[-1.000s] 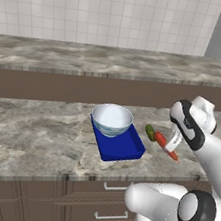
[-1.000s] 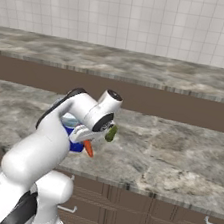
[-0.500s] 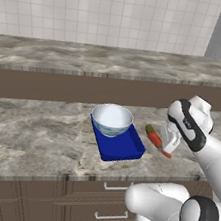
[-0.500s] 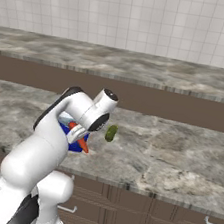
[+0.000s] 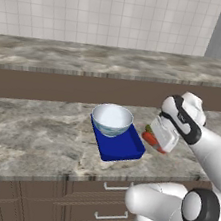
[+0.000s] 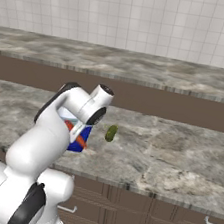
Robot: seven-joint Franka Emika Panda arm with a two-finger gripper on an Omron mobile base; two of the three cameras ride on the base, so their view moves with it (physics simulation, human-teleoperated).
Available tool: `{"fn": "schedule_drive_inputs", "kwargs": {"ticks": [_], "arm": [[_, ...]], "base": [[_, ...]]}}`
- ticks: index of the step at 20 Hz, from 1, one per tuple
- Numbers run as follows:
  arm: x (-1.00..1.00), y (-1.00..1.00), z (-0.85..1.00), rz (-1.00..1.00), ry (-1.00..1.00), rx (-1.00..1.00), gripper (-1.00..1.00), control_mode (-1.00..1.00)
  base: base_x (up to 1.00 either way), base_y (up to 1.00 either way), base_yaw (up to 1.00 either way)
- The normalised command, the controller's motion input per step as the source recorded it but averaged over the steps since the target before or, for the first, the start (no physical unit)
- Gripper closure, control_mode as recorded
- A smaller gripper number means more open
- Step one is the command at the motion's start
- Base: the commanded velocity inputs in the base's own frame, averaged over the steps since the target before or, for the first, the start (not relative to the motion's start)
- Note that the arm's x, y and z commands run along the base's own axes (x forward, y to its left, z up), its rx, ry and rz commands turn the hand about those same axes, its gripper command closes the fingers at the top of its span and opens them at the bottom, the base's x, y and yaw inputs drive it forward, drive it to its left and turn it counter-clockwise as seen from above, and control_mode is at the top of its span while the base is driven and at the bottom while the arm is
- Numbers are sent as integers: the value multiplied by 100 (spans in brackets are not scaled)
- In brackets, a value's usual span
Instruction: Place the two vegetables and bowl onto the tray for setting up a vegetable dip station.
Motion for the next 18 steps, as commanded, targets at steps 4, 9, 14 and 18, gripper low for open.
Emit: {"fn": "schedule_drive_inputs", "kwargs": {"ticks": [4,9,14,18], "arm": [[13,18,0,19,-13,1,100,-100],[18,15,-1,15,-15,4,100,-100],[8,15,-8,10,-12,8,100,-100],[7,15,-15,6,-8,10,100,-100]], "base": [[0,0,0],[0,0,0],[0,0,0],[0,0,0]]}}
